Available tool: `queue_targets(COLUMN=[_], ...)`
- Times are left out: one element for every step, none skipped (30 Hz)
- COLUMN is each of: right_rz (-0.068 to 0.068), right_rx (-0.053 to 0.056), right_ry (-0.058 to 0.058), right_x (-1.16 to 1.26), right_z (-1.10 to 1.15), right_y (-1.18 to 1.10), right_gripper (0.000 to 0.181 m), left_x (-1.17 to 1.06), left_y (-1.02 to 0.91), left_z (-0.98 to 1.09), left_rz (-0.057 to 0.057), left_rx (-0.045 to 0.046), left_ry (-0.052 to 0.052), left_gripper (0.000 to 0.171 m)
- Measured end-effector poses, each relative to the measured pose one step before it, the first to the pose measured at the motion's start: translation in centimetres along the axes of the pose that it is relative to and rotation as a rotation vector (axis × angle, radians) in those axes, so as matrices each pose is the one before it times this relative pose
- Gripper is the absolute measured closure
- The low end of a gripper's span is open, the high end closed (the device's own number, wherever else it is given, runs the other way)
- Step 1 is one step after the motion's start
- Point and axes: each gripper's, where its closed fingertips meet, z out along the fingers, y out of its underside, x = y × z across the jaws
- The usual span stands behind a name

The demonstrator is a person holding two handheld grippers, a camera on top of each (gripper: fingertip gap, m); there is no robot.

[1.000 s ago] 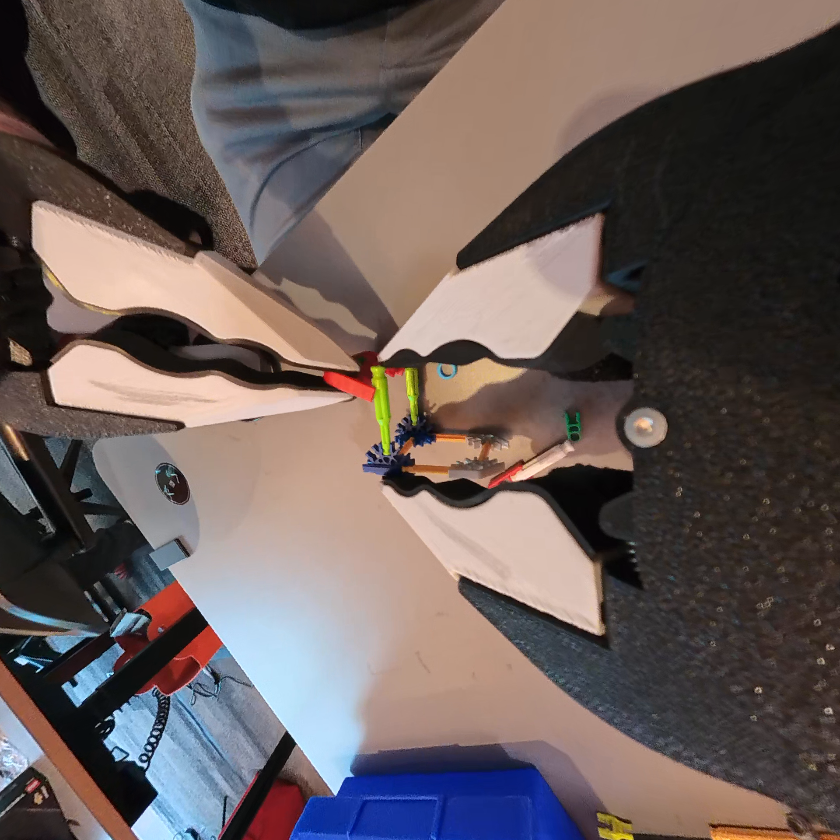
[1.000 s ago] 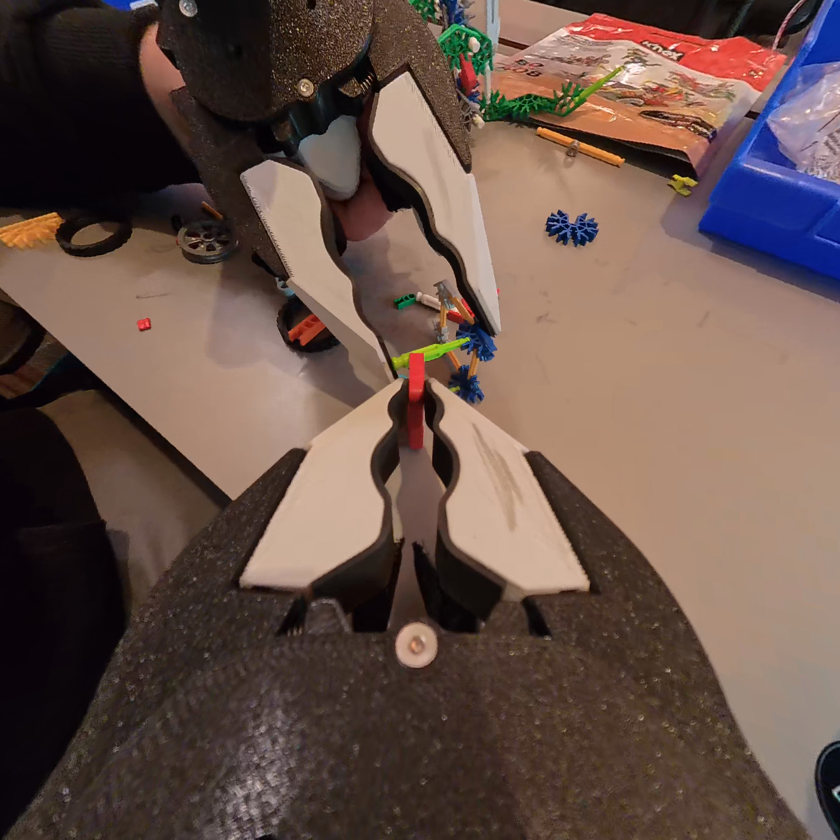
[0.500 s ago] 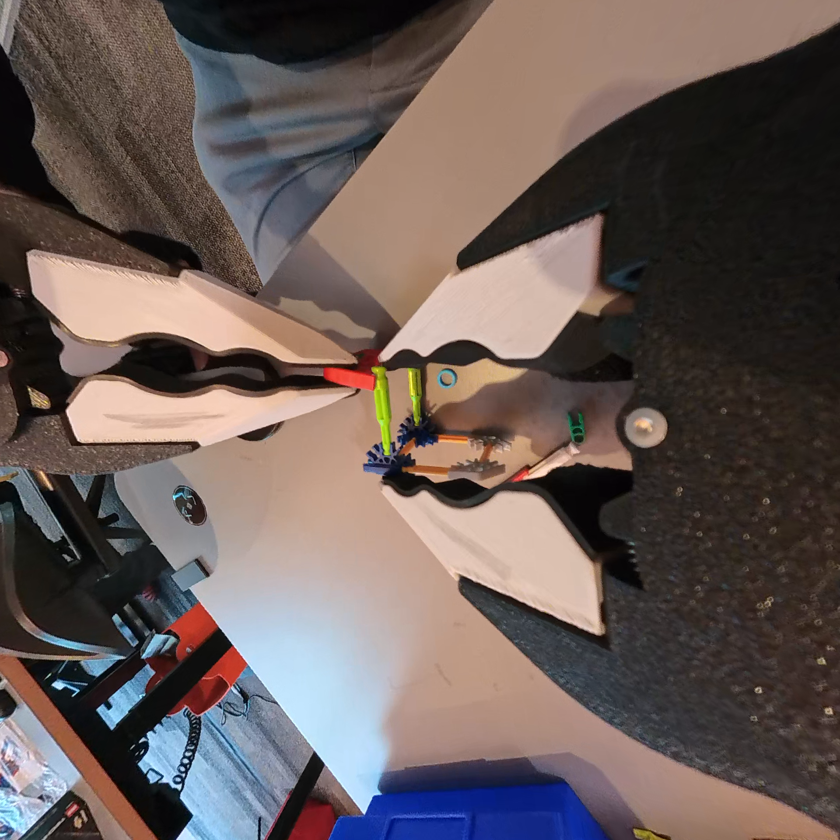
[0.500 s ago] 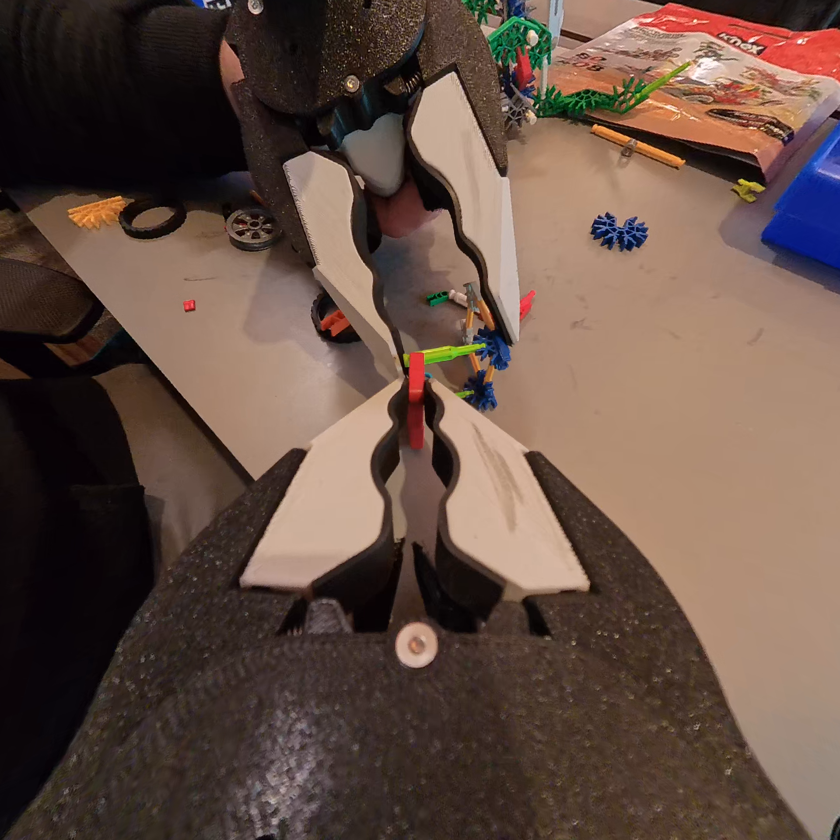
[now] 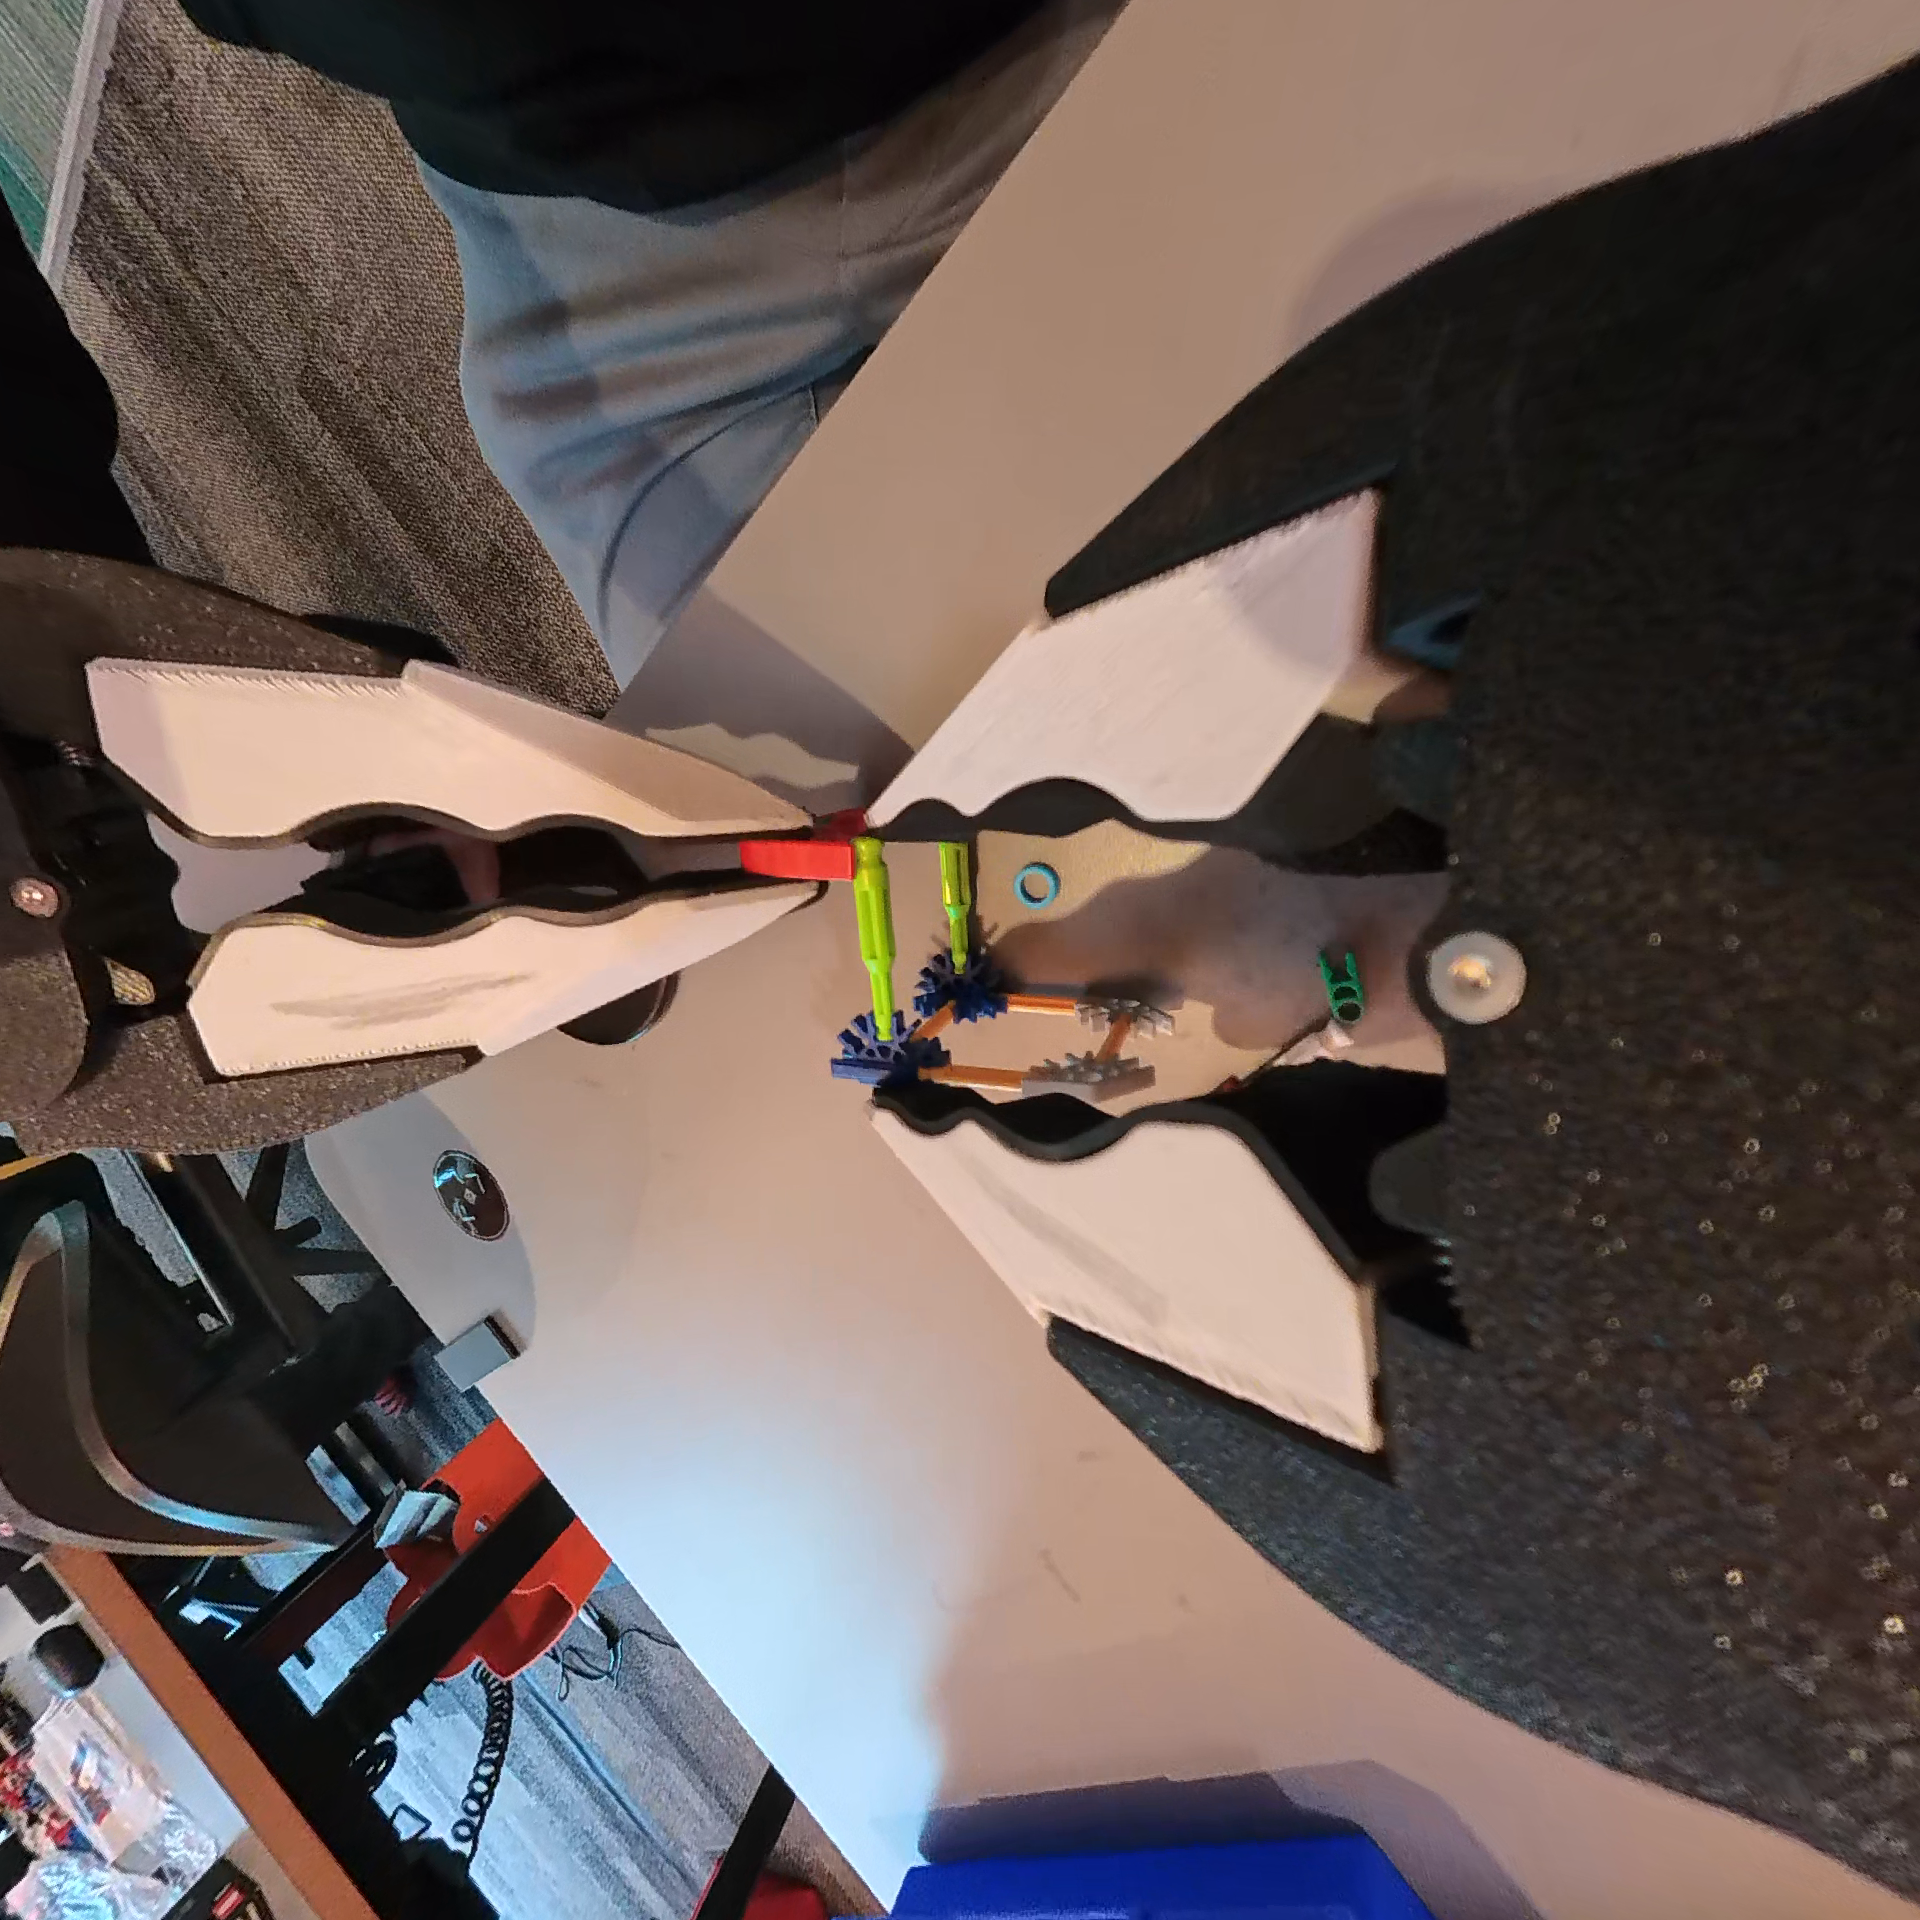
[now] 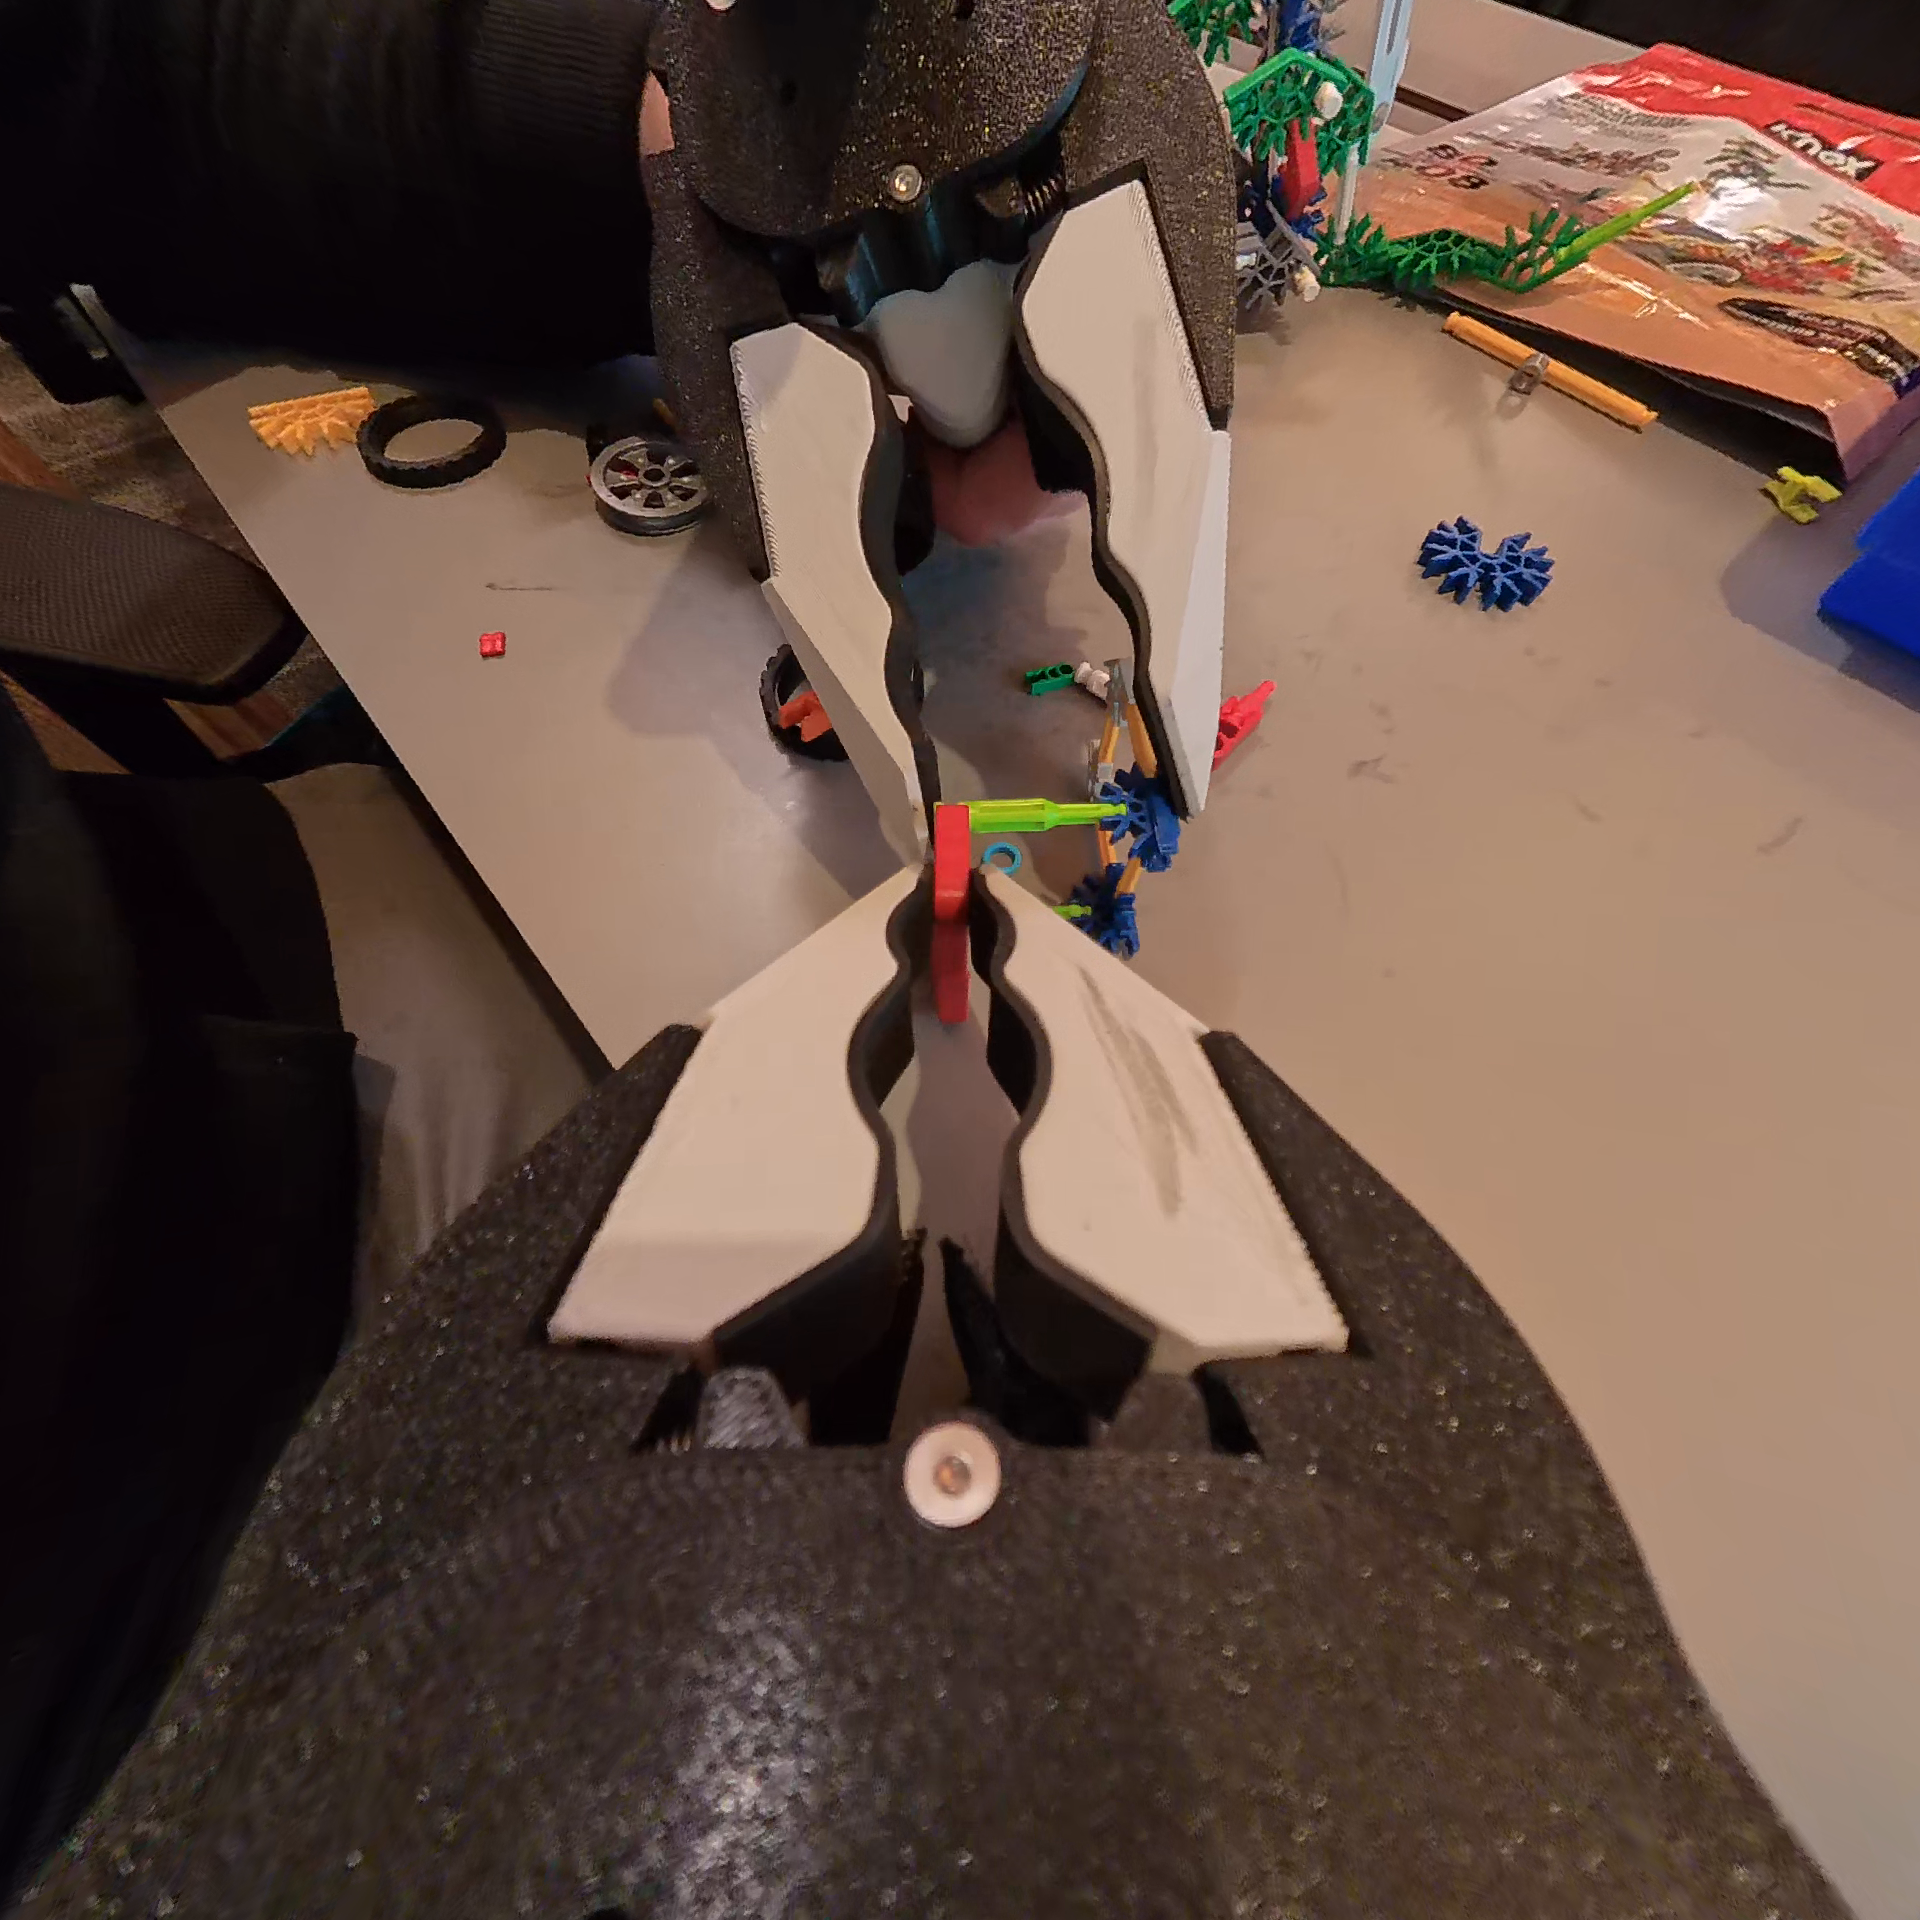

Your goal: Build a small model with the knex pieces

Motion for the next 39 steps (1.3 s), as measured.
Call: queue_targets(right_rz=[-0.0013,-0.0003,-0.0012,-0.0038,-0.0042,-0.0012,0.0008,0.0007,-0.0007,0.0008,0.0033,0.0009,-0.0037,-0.0038,-0.0006,0.0011,0.0009,-0.0012,-0.0024,-0.0023,-0.0013,0.0,0.0013,-0.002,-0.003,-0.003,-0.0043,-0.0027,0.0001,-0.0005,-0.0037,-0.0035,-0.0008,-0.0017,-0.0014,-0.0012,-0.0048,-0.0071,-0.0005], right_rx=[-0.0004,-0.0006,-0.0012,-0.0013,-0.001,-0.001,-0.0011,-0.0011,-0.0013,-0.0005,-0.0004,-0.0014,-0.0013,-0.0014,-0.0016,-0.0016,-0.001,-0.0006,-0.0006,-0.0006,-0.0006,-0.0002,-0.0002,-0.001,-0.0009,-0.0007,-0.001,-0.001,-0.0006,-0.0004,-0.0029,-0.0047,-0.0031,-0.0017,0.0004,0.0011,-0.0025,-0.0076,-0.002], right_ry=[0.0016,0.0018,0.0025,0.0033,0.0034,0.002,-0.0003,-0.0012,-0.001,-0.0011,-0.0032,-0.0024,0.0012,0.0005,-0.0014,-0.0009,-0.0007,0.001,0.0026,0.0021,0.0006,-0.0006,-0.0022,-0.0014,-0.0004,-0.0011,-0.002,-0.0021,-0.0033,-0.0037,-0.002,-0.0016,-0.003,-0.003,-0.0023,-0.0043,-0.0076,-0.0048,-0.0008], right_x=[0.003,0.021,0.016,-0.003,-0.011,-0.001,0.002,0.002,-0.004,0.001,0.014,-0.004,0.012,-0.007,0.001,0.016,0.007,-0.002,0.021,0.001,-0.01,0.001,0.0,-0.02,0.004,0.004,-0.001,-0.019,0.003,-0.001,-0.016,-0.017,-0.01,-0.014,0.011,-0.039,-0.13,-0.049,0.114], right_z=[0.01,0.014,0.007,0.025,0.016,0.015,-0.005,0.011,0.012,0.012,0.006,0.016,0.046,0.042,0.021,0.02,0.017,0.02,0.043,0.022,0.016,0.003,-0.006,0.025,0.029,0.029,0.031,0.045,0.033,0.03,0.044,0.045,0.032,0.048,0.044,0.094,0.16,0.179,0.005], right_y=[-0.002,-0.001,-0.004,-0.002,0.01,0.0,0.002,-0.006,-0.005,-0.002,0.003,-0.006,-0.037,-0.023,-0.018,0.005,0.001,-0.018,-0.02,-0.02,-0.004,0.012,0.007,-0.017,-0.032,-0.033,-0.02,-0.04,-0.035,-0.024,-0.033,-0.029,-0.035,-0.047,-0.064,-0.102,-0.122,-0.014,0.046], right_gripper=[0.177,0.177,0.177,0.177,0.177,0.177,0.177,0.177,0.177,0.177,0.177,0.177,0.177,0.177,0.177,0.177,0.177,0.177,0.177,0.177,0.177,0.177,0.177,0.177,0.177,0.177,0.177,0.177,0.178,0.177,0.178,0.178,0.178,0.178,0.178,0.178,0.178,0.177,0.177], left_x=[-0.014,-0.023,0.0,-0.003,0.017,0.003,0.02,0.029,0.0,0.004,0.014,0.023,0.023,0.047,0.012,-0.022,0.001,0.004,-0.012,0.007,0.022,-0.004,0.003,0.007,0.005,-0.025,0.019,0.014,-0.008,0.001,0.012,0.02,0.008,0.018,0.014,0.046,0.175,0.116,-0.149], left_y=[0.006,0.008,-0.012,0.008,-0.01,-0.007,-0.019,-0.007,-0.012,-0.005,-0.016,-0.007,-0.02,-0.033,-0.001,0.016,0.0,0.005,0.018,0.002,-0.013,-0.017,-0.021,-0.004,0.002,0.013,0.008,0.002,0.004,0.002,0.012,0.007,0.001,-0.018,-0.008,-0.007,-0.028,0.005,0.067], left_z=[-0.002,0.004,0.006,0.002,-0.002,0.013,0.023,0.01,-0.007,0.017,0.019,0.024,0.03,0.016,-0.014,0.012,0.002,-0.007,-0.005,-0.001,0.003,0.019,0.029,0.001,-0.003,0.01,-0.004,-0.015,0.009,-0.011,-0.024,0.007,0.007,-0.001,0.014,0.024,0.018,0.14,0.078], left_rz=[0.0022,-0.0004,0.0004,0.0025,0.001,-0.0013,-0.0015,0.0018,0.0027,0.0011,0.0036,0.0048,0.003,-0.0007,0.0004,0.0032,0.0037,0.0003,0.0001,0.0001,-0.0038,-0.0013,0.0005,0.0012,-0.0019,0.0009,0.0037,0.0005,-0.0024,-0.0047,0.0039,0.0079,-0.0004,-0.0027,0.0001,0.0035,0.0095,0.0157,0.0176], left_rx=[-0.00092,-0.00096,0.00033,0.00083,0.0015,0.00107,0.00147,-0.00002,-0.00031,-0.00146,-0.00123,-0.00189,-0.00099,0.00094,-0.00149,-0.00355,-0.00226,-0.00245,-0.00317,-0.00066,0.00279,0.00272,0.00013,-0.00115,-0.00091,-0.00261,-0.00362,-0.00222,0.00477,0.00533,-0.00106,-0.00315,-0.00028,0.00485,0.00203,-0.00053,-0.00129,-0.00578,-0.00878], left_ry=[-0.0007,-0.0013,-0.0006,-0.0006,-0.0003,-0.0006,0.0003,0.0004,0.0001,-0.0005,0.0,0.0003,-0.0006,0.0029,0.0013,-0.0038,-0.0037,-0.0011,-0.001,-0.0003,-0.0001,-0.0019,-0.0017,0.001,0.0025,0.0004,0.0007,0.0007,0.0006,0.003,0.0025,0.0003,0.0033,0.0043,0.0001,0.0014,0.0101,-0.0015,-0.0172], left_gripper=[0.128,0.128,0.128,0.128,0.128,0.129,0.128,0.129,0.129,0.129,0.129,0.129,0.129,0.13,0.13,0.13,0.13,0.13,0.13,0.13,0.13,0.13,0.13,0.13,0.13,0.13,0.13,0.13,0.13,0.13,0.131,0.131,0.131,0.131,0.13,0.13,0.13,0.129,0.129])
